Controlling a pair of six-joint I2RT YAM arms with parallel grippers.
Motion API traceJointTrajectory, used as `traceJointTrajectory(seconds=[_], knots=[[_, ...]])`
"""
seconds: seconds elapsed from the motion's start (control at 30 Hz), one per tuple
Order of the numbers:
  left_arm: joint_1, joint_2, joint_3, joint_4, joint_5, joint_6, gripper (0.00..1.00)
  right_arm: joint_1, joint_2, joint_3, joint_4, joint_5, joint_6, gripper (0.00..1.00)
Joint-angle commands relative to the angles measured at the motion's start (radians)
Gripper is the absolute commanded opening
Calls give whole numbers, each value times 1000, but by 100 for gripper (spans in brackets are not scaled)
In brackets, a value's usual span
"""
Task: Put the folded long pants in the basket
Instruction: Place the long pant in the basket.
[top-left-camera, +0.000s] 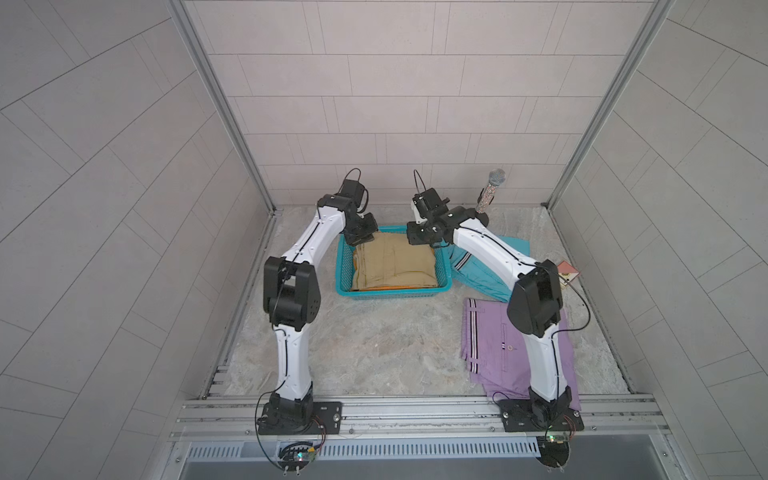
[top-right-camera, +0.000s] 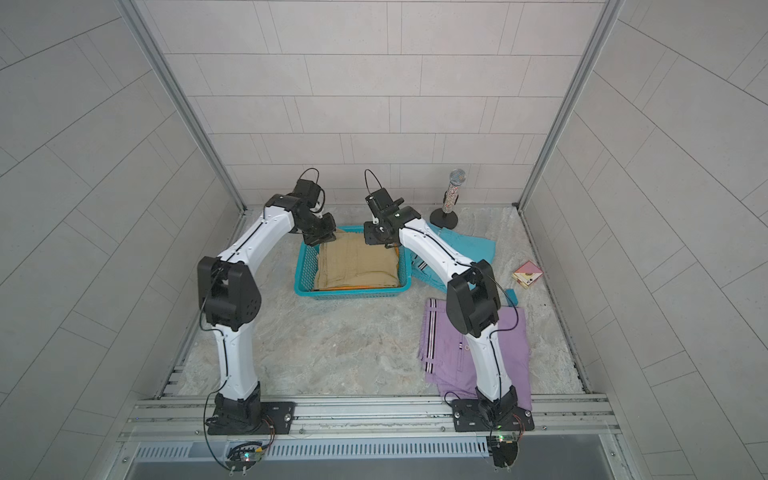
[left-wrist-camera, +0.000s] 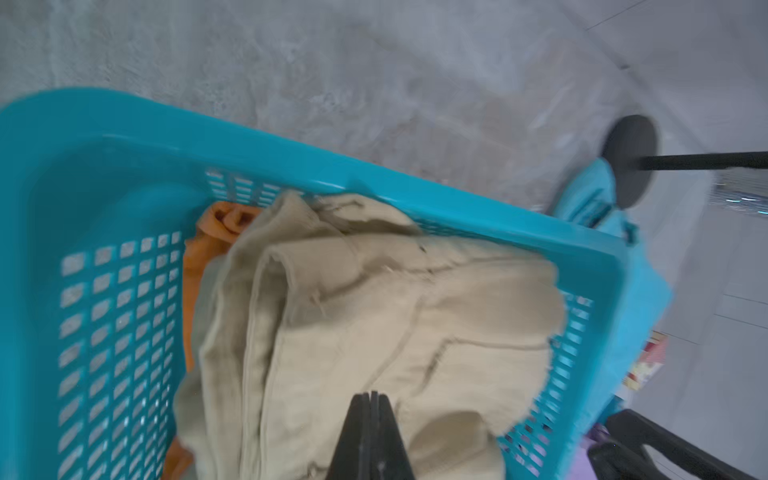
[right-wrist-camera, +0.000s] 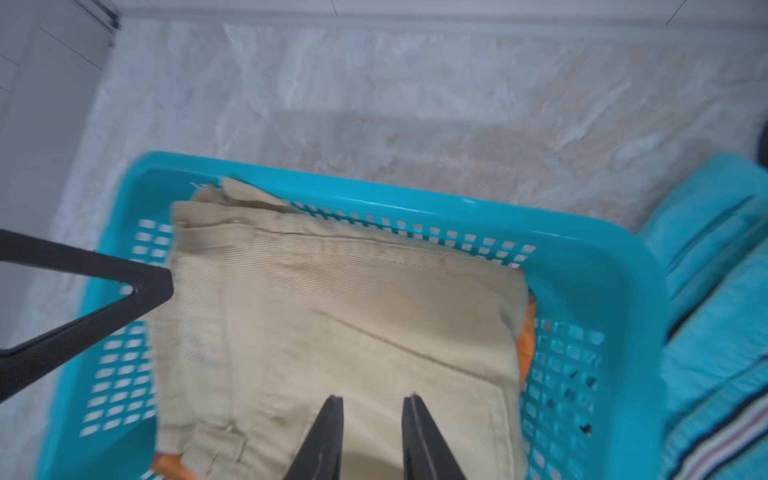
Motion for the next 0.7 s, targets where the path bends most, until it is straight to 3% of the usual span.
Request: traceJointTrajectory(seconds=[0.0,0.13,0.27,0.3,0.37,0.4,0.5,0.53,0.6,0.67], knots=[[5,111,40,-107,-48,57,0,0,108,36,-74,-5,-9,27],[5,143,46,-109,-60,60,0,-1,120,33,-78,-2,-21,27],[-3,29,41,-109,-62,61,4,-8,42,76,-127,17,-40,31],[-7,-10,38,-113,-61,60,11,-10,14,90,-143,18,-44,33],[-26,-137,1,-109,-58,46,43,-10,-77,98,-174,30,-50,38],[-41,-200,-27,-98,-58,40,53,-9,-126,79,-180,34,-49,41],[-130,-424,-160,-77,-103,8,94,-9,-337,-83,-148,50,-34,50],[-176,-498,-221,-70,-141,-17,100,-10,-424,-167,-114,53,-26,54],[-255,-640,-378,1,-153,-76,100,-11,-583,-345,-41,58,-3,64],[-348,-779,-590,181,-122,-174,100,-12,-736,-492,-1,60,20,74]])
